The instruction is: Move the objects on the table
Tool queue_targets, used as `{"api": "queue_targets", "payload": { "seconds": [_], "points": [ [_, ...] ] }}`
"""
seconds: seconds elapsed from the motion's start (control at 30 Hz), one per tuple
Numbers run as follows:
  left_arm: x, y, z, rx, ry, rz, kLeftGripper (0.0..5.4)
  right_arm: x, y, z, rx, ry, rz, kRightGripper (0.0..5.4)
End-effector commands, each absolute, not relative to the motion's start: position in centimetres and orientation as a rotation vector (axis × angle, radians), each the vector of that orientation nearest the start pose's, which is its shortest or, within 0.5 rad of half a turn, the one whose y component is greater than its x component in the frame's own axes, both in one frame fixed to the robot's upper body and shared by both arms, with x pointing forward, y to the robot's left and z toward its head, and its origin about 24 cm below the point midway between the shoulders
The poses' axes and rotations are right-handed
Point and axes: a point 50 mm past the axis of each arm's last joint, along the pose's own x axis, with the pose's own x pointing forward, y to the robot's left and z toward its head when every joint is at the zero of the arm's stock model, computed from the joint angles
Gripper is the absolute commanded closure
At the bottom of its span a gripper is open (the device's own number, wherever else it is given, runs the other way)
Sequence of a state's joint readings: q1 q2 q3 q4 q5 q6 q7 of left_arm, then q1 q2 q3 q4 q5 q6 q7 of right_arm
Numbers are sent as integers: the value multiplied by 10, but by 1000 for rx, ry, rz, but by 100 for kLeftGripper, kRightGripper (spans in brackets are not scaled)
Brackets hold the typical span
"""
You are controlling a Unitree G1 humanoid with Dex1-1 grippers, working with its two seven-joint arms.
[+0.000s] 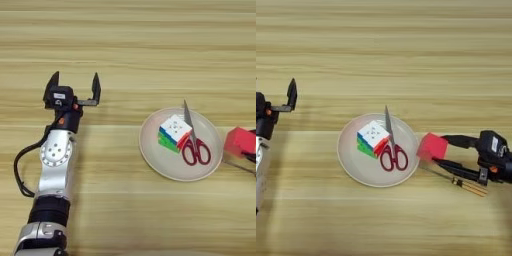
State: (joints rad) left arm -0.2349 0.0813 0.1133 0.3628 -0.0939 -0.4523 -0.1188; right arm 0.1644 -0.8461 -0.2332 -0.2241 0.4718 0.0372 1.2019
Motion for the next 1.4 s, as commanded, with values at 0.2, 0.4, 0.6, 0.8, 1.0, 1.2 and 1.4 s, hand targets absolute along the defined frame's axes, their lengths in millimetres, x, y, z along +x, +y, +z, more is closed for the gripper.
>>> {"api": "queue_targets", "payload": {
  "seconds": [0.2,0.4,0.6,0.8,1.0,1.2,1.4],
  "points": [
    [292,171,69,-3,-354,-58,0,208,-246,153,-445,71,1177,308],
    [289,169,71,-4,-364,-71,0,218,-238,162,-464,52,1216,308],
    [281,157,83,10,-418,-175,0,228,-220,164,-464,47,1285,308],
    [260,139,102,-8,-457,-460,0,236,-202,162,-458,58,1363,308],
    [225,127,109,106,-362,-909,0,241,-187,156,-453,68,1427,308],
    [200,123,116,175,-295,-1178,0,241,-178,154,-457,76,1468,308],
    [188,110,114,202,-265,-1317,0,238,-168,154,-457,78,1516,308]
  ]
}}
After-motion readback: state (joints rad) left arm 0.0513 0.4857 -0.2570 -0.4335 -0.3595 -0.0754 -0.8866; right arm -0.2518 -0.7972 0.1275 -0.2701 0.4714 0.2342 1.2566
